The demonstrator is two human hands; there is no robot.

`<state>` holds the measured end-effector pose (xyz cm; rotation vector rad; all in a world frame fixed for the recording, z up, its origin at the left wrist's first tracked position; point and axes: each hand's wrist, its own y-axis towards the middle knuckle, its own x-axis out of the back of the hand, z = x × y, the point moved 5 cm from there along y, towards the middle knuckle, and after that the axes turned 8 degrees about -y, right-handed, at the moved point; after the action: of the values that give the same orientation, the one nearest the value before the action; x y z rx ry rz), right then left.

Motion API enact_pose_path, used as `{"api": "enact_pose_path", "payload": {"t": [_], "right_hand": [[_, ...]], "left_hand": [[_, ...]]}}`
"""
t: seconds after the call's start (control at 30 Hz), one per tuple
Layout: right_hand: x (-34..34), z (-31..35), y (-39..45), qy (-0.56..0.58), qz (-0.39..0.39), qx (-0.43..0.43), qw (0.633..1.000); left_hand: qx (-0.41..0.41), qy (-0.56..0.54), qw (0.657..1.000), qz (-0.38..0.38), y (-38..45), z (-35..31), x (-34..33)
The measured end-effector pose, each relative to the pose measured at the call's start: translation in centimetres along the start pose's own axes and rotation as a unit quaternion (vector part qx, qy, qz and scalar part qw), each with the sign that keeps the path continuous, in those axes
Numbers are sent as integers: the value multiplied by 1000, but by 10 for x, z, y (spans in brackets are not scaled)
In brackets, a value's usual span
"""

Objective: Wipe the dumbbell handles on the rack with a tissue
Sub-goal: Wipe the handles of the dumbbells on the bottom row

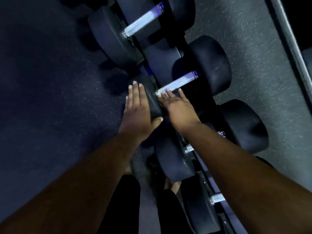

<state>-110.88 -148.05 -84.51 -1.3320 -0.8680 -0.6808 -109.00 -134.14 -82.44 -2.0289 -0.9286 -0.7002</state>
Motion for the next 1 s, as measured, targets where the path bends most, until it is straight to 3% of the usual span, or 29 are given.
{"api": "enact_pose_path", "payload": {"t": [0.07,0.17,0.27,0.33,0.5,0.67,0.77,0.87,1.0], "right_hand": [[-6,-4,-32,74,-42,-9,996],[-30,-11,-90,79,-100,-31,991],[-78,-11,-135,32,-19,5,999],[-105,-10,-148,-22,43,29,998],[-117,-11,-152,-81,20,26,996],[-117,-18,-187,-135,60,45,988],[-110,-21,-153,-108,51,37,992],[-107,-27,-123,-88,96,52,990],[-113,-30,-164,-101,37,32,994]], "left_hand": [[-4,-2,1000,2,-23,-10,-12],[-17,-42,999,25,-63,-25,-43],[-1,-71,985,154,-101,-39,-90],[16,-58,979,193,-115,-46,-109],[41,-24,985,163,-109,-53,-115],[56,-53,984,163,-106,-51,-117],[63,-64,982,167,-106,-49,-117],[64,-56,982,169,-106,-48,-118],[62,-56,981,175,-107,-48,-118]]}}
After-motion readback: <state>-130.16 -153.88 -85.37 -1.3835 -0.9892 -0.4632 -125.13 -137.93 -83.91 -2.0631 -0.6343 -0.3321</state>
